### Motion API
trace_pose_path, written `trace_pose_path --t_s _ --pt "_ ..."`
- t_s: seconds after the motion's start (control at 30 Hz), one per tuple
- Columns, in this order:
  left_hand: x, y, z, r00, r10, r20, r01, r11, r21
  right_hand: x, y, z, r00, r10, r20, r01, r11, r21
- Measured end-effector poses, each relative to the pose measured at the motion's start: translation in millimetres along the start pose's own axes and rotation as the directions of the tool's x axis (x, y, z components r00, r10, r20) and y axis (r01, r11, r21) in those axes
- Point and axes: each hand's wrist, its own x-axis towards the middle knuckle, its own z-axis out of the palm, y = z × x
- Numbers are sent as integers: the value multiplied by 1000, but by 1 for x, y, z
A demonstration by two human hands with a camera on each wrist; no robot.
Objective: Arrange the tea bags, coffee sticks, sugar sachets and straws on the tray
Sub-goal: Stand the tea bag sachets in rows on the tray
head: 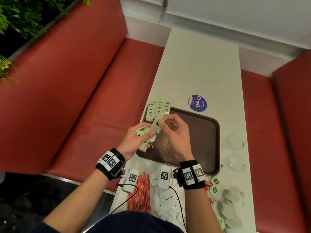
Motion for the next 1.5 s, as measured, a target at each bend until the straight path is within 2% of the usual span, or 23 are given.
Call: trace_pose_path --t_s 0.13,0.27,0.33,0.43,0.53,0.77,0.87,1.37,1.5 --pt "4 -3 2 999 -29 -39 27 998 -51 -3 -2 0 999 36 4 -36 999 32" --pt "5 -9 -1 995 -49 -82 46 998 -35 7 2 -13 999 8 46 -2 992 -127" --pt "6 -11 -3 991 -61 -117 56 997 -48 19 3 -19 1000 -5 16 8 974 -229" --pt "6 -14 -7 976 -105 -189 81 989 -127 46 13 -24 1000 -15 -24 3 902 -432" --pt "7 -12 -10 964 -145 -223 96 972 -216 77 34 -25 1000 -7 23 20 796 -605" --pt "9 1 -17 950 -177 -258 90 945 -314 125 75 -1 975 160 155 3 685 -729" --pt "9 6 -19 952 -171 -255 84 944 -319 137 84 8 962 217 168 -7 633 -774" --pt "11 10 -23 946 -191 -261 94 935 -342 156 82 25 988 110 106 56 384 -921" --pt "10 10 -23 947 -191 -259 95 935 -341 149 91 29 997 -20 81 83 377 -922"
